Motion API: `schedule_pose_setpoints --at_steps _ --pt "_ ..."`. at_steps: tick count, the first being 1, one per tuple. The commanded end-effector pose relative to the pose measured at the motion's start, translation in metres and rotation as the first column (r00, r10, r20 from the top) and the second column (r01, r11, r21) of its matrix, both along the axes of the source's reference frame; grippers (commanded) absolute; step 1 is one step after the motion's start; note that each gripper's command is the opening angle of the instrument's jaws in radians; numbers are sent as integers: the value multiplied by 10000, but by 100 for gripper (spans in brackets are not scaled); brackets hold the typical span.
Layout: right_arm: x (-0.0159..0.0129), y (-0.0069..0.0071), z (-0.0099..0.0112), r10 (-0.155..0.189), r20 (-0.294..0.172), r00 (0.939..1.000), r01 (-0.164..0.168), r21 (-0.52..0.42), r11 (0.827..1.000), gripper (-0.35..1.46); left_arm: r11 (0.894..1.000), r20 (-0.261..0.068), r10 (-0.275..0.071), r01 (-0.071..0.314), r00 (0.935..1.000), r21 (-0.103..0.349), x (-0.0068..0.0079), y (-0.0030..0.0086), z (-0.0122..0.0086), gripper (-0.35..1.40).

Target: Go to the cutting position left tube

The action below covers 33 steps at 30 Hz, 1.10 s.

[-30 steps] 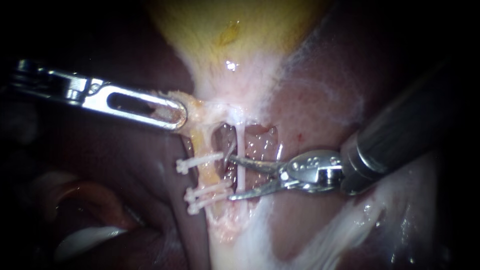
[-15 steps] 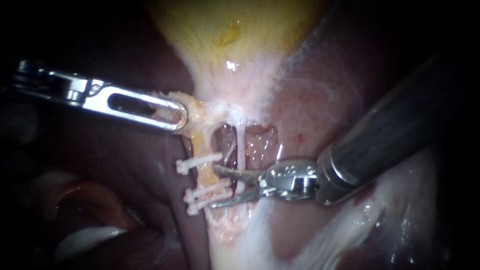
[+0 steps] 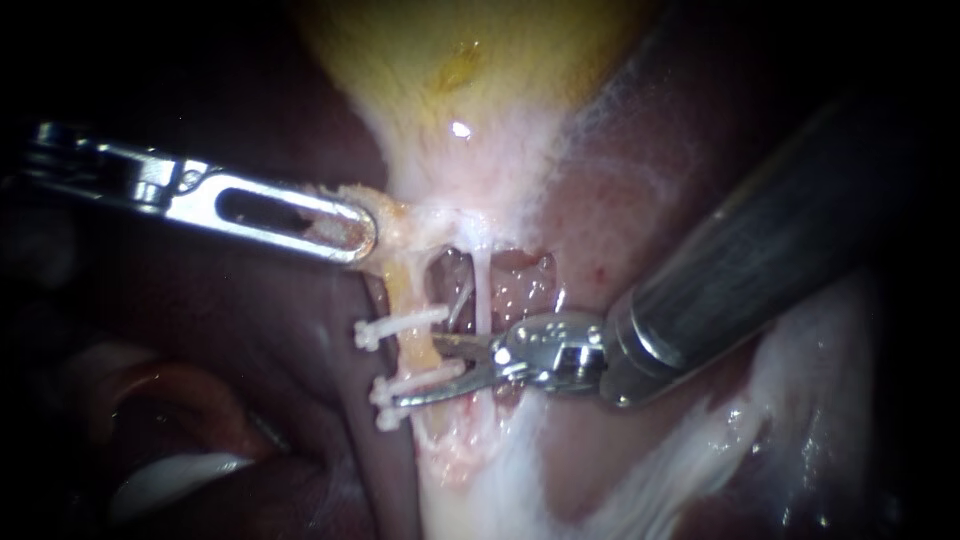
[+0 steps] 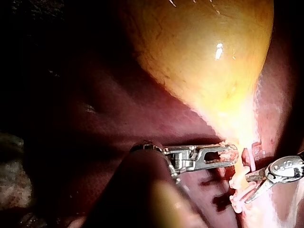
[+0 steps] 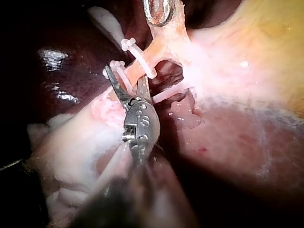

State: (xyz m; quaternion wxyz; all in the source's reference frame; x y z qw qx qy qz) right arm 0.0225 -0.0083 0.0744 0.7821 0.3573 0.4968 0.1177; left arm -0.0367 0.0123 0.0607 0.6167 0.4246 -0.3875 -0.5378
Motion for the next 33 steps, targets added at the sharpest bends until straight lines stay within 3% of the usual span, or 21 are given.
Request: schedule_pose_setpoints --at_steps 1,4,11,21,25,33 --pt "2 0 1 -6 -47 10000 7 81 10000 141 10000 -5 -6 6 10000 2 0 0 0 -35" --pt "9 1 4 -73 -164 9998 78 338 9994 141 10000 -5 -7 7 10000 2 0 0 0 -35" --pt "23 5 9 134 -404 9991 -99 860 9962 141 10000 -9 -13 13 10000 1 -1 0 0 -35" --pt "46 -3 22 350 -571 9978 -269 1380 9901 141 10000 -14 -20 20 10000 -3 -3 0 1 -35" --pt "50 -2 23 362 -899 9953 -205 1706 9851 141 10000 -15 -21 21 10000 -3 -3 0 1 -35" --pt "63 3 25 538 -968 9938 -364 1734 9842 143 10000 -16 -22 22 10000 -4 -4 0 1 -35"
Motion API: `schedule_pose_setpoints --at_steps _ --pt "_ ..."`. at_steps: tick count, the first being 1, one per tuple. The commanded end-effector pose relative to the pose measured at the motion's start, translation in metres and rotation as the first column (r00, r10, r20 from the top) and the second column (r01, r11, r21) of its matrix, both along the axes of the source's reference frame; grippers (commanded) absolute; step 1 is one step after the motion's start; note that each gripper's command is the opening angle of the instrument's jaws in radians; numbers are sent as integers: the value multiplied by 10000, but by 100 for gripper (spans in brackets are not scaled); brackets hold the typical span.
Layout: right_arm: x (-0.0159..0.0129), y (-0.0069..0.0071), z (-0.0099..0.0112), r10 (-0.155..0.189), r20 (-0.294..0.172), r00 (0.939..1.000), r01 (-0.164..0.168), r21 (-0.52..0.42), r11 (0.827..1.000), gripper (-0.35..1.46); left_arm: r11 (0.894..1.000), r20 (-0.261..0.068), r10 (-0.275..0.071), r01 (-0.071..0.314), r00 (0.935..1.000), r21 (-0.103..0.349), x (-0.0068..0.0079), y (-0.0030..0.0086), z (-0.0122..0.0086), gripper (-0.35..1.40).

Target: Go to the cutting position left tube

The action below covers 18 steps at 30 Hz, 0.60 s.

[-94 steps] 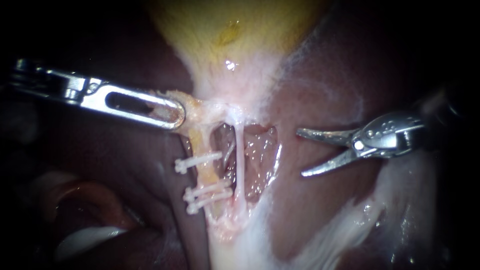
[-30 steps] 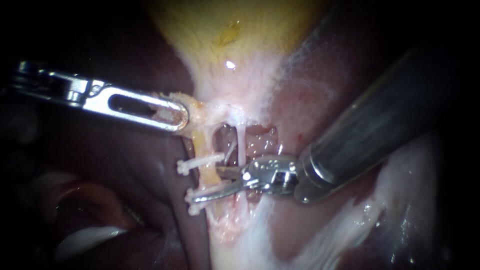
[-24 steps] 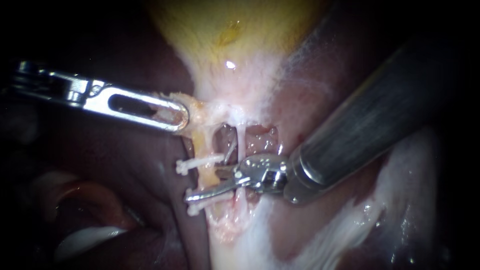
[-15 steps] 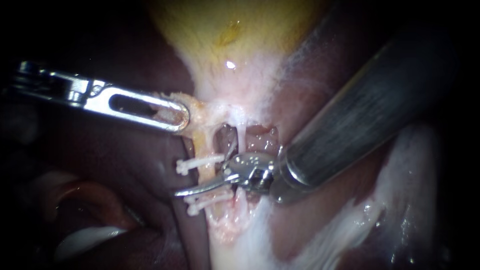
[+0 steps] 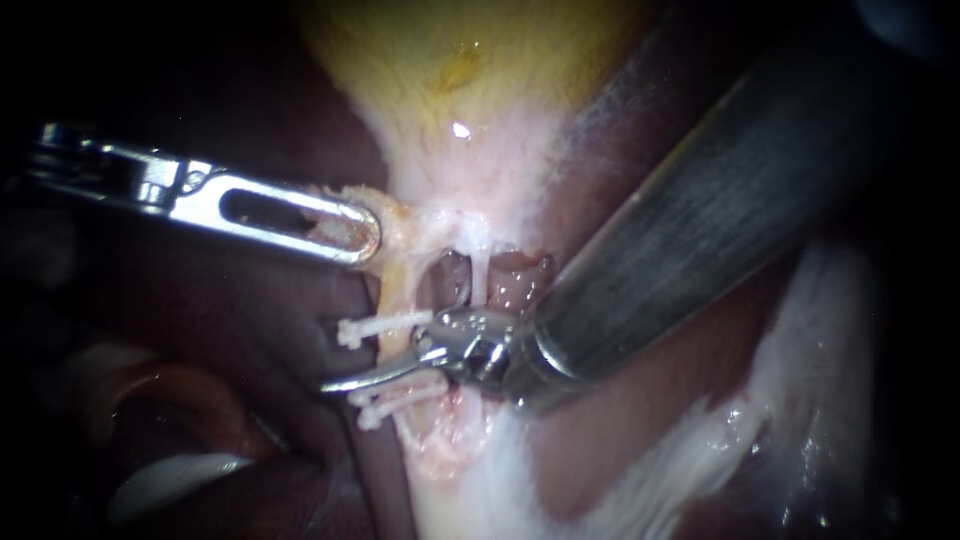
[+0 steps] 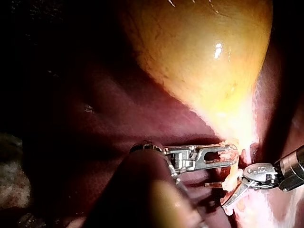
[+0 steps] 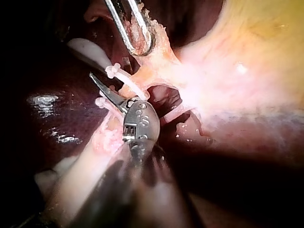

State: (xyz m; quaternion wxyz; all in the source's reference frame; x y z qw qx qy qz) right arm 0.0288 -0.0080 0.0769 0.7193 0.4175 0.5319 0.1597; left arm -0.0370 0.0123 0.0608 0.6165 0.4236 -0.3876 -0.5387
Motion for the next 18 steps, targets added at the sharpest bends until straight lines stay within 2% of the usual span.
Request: schedule_pose_setpoints --at_steps 1,18 --pt "1 0 0 1 4 10000 -1 -4 10000 143 10000 0 0 0 10000 0 0 0 0 -35" --pt "0 1 -1 10 -26 10000 -10 11 10000 143 10000 5 8 -8 10000 0 1 0 1 -35"
